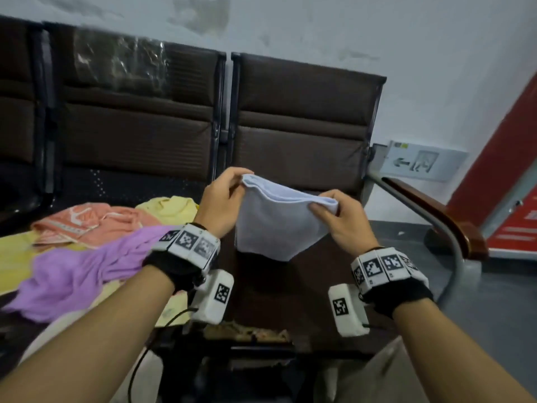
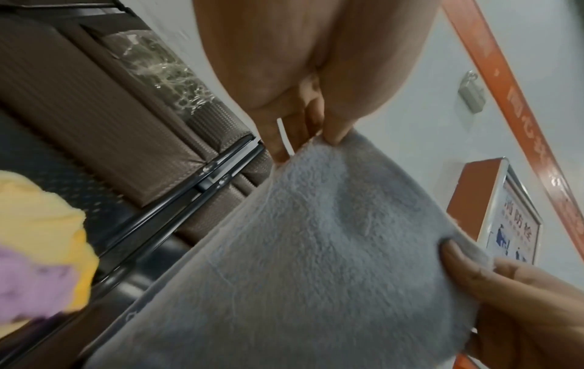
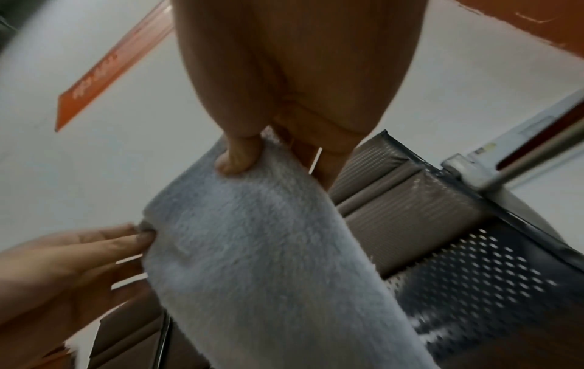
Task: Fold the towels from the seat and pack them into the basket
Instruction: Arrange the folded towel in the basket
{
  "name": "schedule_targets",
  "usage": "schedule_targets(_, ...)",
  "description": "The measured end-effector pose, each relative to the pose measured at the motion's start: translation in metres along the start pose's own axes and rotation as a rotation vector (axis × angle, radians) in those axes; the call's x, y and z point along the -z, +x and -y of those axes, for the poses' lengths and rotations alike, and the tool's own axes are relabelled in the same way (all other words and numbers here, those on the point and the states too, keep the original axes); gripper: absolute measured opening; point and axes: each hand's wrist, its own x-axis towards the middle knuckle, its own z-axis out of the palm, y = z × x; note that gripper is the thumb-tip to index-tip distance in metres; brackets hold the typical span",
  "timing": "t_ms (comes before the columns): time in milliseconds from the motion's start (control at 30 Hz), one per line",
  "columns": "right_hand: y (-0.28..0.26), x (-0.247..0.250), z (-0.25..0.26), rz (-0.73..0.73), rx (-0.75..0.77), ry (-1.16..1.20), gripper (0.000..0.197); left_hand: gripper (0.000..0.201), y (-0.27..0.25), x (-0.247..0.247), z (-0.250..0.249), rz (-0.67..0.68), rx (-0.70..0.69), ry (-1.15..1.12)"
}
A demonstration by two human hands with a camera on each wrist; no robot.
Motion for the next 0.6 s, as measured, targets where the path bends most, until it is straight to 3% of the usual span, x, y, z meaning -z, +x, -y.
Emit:
schedule_targets(167, -0.076, -0.012, -0.027, 0.181, -0.16, -0.027, 0.006, 0.019, -0.08, -0.009, 0.032, 0.125, 0.15, 0.003)
schedule_targets(300, -0.097, -0.032, -0.052, 0.153, -0.263, -0.024, 0.011, 0.015, -0.104, -0.02, 0.061, 0.185, 0.208, 0.137)
schedule_targets(600, -0.027, -0.068, -0.117, 0.114, -0.442, -0.104, 0.019, 0.021, -0.042, -0.05, 0.129, 0.174, 0.334, 0.237)
